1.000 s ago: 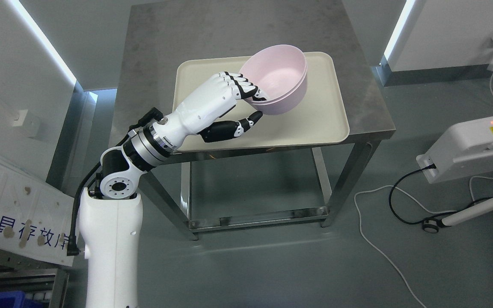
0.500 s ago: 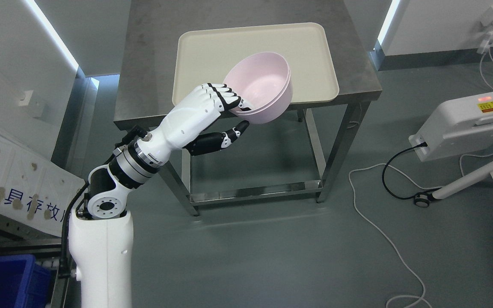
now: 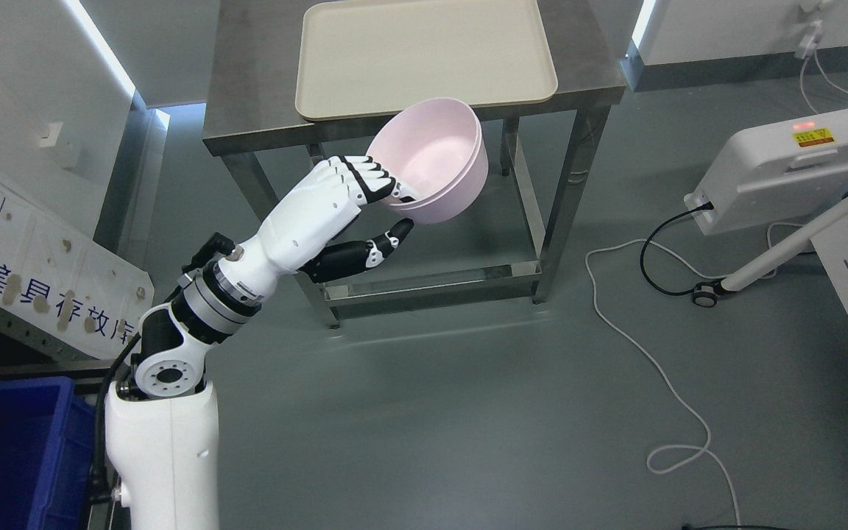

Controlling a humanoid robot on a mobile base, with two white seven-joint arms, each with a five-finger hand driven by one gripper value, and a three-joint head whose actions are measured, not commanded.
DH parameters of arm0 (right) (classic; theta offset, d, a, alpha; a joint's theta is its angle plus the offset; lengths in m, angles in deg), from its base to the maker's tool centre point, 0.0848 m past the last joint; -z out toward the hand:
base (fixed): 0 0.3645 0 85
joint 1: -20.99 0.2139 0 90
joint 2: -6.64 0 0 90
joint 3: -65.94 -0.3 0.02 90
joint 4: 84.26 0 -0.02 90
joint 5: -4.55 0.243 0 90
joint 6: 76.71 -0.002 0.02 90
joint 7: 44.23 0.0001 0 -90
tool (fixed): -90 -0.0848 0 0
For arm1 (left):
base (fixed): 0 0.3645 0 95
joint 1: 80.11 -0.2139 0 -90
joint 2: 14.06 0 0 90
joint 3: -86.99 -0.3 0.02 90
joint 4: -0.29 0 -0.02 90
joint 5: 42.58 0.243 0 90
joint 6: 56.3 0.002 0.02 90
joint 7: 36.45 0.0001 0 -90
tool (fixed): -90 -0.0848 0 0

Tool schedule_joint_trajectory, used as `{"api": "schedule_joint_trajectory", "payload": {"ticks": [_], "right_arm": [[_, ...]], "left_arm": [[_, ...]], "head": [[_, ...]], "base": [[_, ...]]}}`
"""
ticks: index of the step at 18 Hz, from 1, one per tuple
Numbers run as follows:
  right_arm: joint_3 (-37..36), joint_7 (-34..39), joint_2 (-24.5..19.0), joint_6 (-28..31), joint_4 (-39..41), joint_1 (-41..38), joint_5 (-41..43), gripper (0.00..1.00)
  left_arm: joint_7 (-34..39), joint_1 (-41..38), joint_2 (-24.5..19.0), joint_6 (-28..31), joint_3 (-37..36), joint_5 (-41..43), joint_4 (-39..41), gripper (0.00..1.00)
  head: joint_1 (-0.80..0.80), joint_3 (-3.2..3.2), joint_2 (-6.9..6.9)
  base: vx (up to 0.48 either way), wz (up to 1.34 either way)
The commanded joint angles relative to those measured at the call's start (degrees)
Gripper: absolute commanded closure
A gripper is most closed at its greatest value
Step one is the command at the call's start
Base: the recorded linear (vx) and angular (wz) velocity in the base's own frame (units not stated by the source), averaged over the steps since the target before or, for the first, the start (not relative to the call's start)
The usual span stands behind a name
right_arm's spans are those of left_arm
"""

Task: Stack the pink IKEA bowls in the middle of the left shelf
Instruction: 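Hold the bowls in the left hand while turning toward the blue bins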

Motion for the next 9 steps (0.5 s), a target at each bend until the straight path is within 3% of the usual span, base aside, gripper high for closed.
{"api": "schedule_joint_trajectory", "payload": {"ticks": [1,9], "right_arm": [[0.0,0.0,1.0,0.0,0.0,0.0,0.0,0.00],[0.0,0.0,1.0,0.0,0.0,0.0,0.0,0.00]], "left_arm": [[0.0,-1.0,-1.0,0.0,3.3,-0.9,1.9,0.96],[0.0,-1.0,-1.0,0.0,3.1,-1.0,1.9,0.96]], "head": [[0.00,0.00,0.00],[0.00,0.00,0.00]], "base": [[-0.261,-0.06],[-0.305,0.06]]}}
